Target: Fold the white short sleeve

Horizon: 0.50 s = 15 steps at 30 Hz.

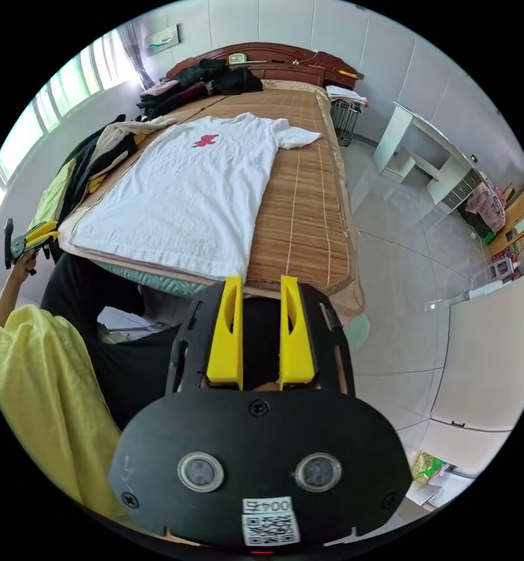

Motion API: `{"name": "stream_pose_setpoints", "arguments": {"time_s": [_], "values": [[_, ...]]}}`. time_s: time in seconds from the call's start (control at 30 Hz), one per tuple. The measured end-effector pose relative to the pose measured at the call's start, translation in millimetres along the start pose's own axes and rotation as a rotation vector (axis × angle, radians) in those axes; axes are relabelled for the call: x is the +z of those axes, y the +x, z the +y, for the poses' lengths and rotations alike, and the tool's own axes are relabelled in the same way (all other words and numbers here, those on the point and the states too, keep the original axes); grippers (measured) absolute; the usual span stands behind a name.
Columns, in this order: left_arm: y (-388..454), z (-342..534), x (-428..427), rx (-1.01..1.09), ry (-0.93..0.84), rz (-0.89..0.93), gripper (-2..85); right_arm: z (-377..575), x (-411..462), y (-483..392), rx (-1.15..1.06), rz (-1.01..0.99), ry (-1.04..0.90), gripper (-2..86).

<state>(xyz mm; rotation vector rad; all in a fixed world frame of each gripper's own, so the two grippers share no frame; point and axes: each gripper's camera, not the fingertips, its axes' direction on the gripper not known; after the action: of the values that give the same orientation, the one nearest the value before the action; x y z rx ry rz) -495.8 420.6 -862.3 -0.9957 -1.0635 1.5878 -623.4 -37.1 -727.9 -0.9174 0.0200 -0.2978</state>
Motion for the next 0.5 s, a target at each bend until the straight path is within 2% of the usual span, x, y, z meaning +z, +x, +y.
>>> {"name": "stream_pose_setpoints", "arguments": {"time_s": [0.1, 0.23, 0.4, 0.5], "values": [[23.9, -48.1, 19.3, 0.04, 0.011, -0.031, 5.7, -45.3, -0.1, -20.2, -0.024, 0.034, -0.05, 3.5], [53.3, -101.9, 75.6, 0.086, -0.099, -0.051, 2.3, -95.9, 9.4, -52.8, -0.087, 0.075, -0.132, 4.9], [68.5, -111.7, 135.1, 0.1, -0.275, 0.015, 0.7, -118.6, 33.8, -68.7, -0.1, 0.192, -0.245, 5.3], [73.4, -106.5, 133.9, 0.067, -0.242, -0.038, 0.4, -108.3, 19.8, -58.0, -0.043, 0.152, -0.17, 3.4]]}}
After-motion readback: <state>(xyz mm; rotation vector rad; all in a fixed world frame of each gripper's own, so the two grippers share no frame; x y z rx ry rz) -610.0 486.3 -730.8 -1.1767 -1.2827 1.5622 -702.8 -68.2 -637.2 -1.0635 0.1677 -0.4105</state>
